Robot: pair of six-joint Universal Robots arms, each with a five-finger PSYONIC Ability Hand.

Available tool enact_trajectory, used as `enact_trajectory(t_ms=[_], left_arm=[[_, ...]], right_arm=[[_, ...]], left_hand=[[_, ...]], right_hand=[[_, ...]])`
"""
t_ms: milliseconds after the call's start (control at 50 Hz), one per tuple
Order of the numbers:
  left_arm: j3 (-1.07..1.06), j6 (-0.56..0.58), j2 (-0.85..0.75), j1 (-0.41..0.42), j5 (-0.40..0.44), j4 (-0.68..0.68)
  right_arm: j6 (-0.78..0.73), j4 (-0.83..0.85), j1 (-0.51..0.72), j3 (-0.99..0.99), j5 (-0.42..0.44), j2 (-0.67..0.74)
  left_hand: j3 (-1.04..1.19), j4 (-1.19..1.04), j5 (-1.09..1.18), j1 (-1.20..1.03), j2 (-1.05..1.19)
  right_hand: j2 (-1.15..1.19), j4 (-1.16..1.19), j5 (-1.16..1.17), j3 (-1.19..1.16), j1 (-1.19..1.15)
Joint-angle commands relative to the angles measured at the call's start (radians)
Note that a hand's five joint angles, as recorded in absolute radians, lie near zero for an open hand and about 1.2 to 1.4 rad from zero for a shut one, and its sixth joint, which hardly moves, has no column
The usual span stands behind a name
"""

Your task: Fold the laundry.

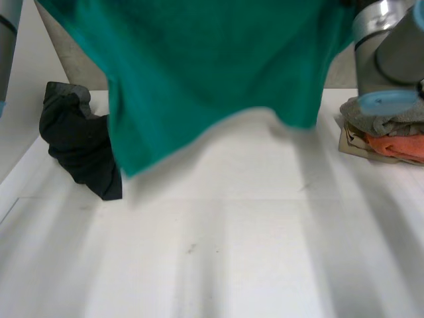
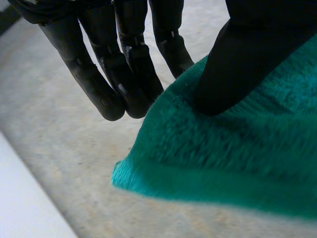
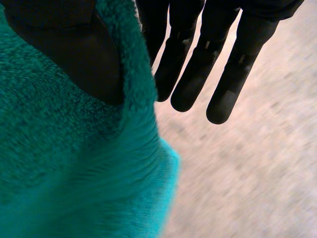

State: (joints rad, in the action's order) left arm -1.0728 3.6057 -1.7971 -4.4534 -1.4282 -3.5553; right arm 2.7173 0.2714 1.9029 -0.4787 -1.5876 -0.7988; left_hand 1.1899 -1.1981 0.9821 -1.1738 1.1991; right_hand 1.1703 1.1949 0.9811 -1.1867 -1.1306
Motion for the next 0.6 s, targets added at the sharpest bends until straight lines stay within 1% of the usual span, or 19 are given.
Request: enact_trajectory(t_ms=[20,80,140,180,260,340,380,420,500,560,580,600], left_arm=[[0.062,0.007,-0.085,0.020,-0.058,-0.019],[0.033,0.018,-0.102,0.022,-0.049,-0.022],[-0.051,0.047,-0.133,0.020,-0.028,-0.017],[-0.155,0.080,-0.152,0.020,-0.005,-0.028],[-0.306,0.151,-0.201,0.022,0.044,-0.091],[-0.403,0.195,-0.260,0.014,0.071,-0.135],[-0.421,0.203,-0.272,0.008,0.071,-0.137],[-0.438,0.212,-0.278,0.005,0.071,-0.129],[-0.453,0.209,-0.268,0.005,0.066,-0.099],[-0.458,0.208,-0.254,0.003,0.063,-0.076],[-0.461,0.206,-0.243,0.003,0.063,-0.063],[-0.463,0.205,-0.236,0.002,0.063,-0.056]], right_arm=[[0.007,-0.007,-0.030,-0.211,0.049,-0.115],[0.016,-0.030,-0.039,-0.294,0.075,-0.128],[0.015,-0.067,-0.042,-0.409,0.129,-0.128],[0.012,-0.107,-0.042,-0.489,0.179,-0.120],[-0.008,-0.188,-0.050,-0.602,0.231,-0.079],[-0.065,-0.263,-0.056,-0.661,0.244,-0.019],[-0.096,-0.294,-0.058,-0.663,0.244,0.004],[-0.143,-0.357,-0.061,-0.653,0.247,0.027],[-0.221,-0.469,-0.064,-0.611,0.242,0.042],[-0.235,-0.532,-0.071,-0.580,0.245,0.039],[-0.231,-0.566,-0.077,-0.558,0.247,0.035],[-0.228,-0.581,-0.080,-0.546,0.248,0.033]], left_hand=[[0.206,-0.198,0.240,-0.222,0.197],[0.206,-0.198,0.240,-0.222,0.197],[0.206,-0.198,0.240,-0.222,0.197],[0.206,-0.198,0.240,-0.222,0.197],[0.206,-0.198,0.240,-0.222,0.197],[0.206,-0.198,0.240,-0.222,0.197],[0.206,-0.198,0.240,-0.222,0.197],[0.206,-0.198,0.240,-0.222,0.197],[0.206,-0.198,0.240,-0.222,0.197],[0.206,-0.198,0.240,-0.222,0.197],[0.206,-0.198,0.240,-0.222,0.197],[0.206,-0.198,0.240,-0.222,0.197]], right_hand=[[0.226,0.201,0.241,-0.210,-0.266],[0.226,0.201,0.241,-0.210,-0.266],[0.226,0.201,0.241,-0.210,-0.266],[0.226,0.201,0.241,-0.210,-0.266],[0.226,0.201,0.241,-0.210,-0.266],[0.226,0.201,0.241,-0.210,-0.266],[0.223,0.198,0.237,-0.206,-0.262],[0.132,0.108,0.147,-0.116,-0.172],[-0.232,-0.256,-0.217,0.248,0.192],[-0.311,-0.336,-0.297,0.328,0.272],[-0.419,-0.444,-0.405,0.436,0.380],[-0.461,-0.486,-0.446,0.477,0.421]])
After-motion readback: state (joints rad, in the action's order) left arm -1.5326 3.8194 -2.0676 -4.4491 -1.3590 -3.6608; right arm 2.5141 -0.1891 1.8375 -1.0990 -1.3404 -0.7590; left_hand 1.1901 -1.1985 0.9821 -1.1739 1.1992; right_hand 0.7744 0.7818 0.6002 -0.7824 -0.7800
